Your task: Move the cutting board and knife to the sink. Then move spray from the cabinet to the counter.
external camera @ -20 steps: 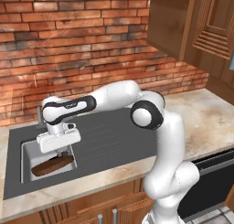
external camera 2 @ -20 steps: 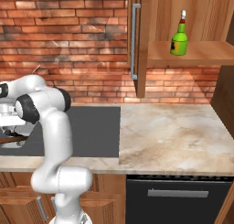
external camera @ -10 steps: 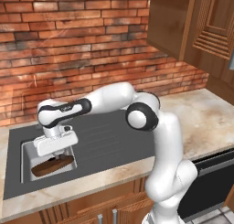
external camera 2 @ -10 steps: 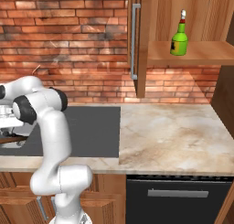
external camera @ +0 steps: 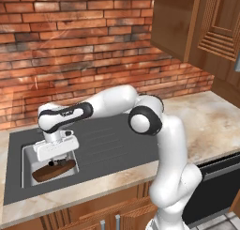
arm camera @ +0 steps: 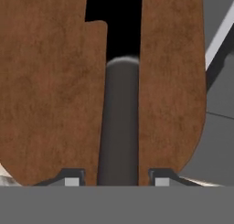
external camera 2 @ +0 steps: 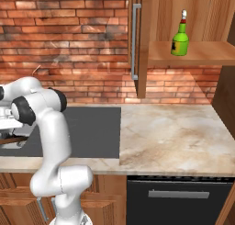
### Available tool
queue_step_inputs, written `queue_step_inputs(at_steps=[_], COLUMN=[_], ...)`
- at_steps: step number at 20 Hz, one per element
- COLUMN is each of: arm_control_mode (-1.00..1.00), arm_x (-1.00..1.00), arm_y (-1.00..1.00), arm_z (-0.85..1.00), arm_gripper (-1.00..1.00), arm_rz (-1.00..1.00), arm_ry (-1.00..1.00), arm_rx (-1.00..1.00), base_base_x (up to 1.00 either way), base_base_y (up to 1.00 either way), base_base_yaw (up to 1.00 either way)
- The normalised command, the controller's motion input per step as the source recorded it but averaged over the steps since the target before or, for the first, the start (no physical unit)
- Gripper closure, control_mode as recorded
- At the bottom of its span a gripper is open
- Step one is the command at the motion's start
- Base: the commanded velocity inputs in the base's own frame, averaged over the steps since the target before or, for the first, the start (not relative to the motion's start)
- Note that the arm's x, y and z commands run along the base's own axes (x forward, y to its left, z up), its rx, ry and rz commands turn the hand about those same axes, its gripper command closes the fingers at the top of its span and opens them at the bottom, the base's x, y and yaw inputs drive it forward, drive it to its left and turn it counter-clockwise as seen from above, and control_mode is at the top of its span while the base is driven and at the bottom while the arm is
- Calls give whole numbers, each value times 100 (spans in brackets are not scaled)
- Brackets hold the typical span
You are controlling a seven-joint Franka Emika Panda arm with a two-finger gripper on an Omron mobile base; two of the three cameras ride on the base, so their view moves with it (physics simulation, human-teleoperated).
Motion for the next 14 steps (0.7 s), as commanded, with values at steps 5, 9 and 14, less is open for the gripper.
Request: queue_step_inputs(at_steps=[5,9,14], arm_control_mode=[-100,-100,-100], arm_x=[-8,-18,-38], arm_y=[-5,-5,-7], arm_z=[16,33,40], arm_gripper=[-100,-100,-100], arm_rz=[0,0,0], arm_ry=[0,-1,-9], arm_rx=[4,3,4], base_base_x=[0,0,0], base_base_y=[0,0,0], base_base_yaw=[0,0,0])
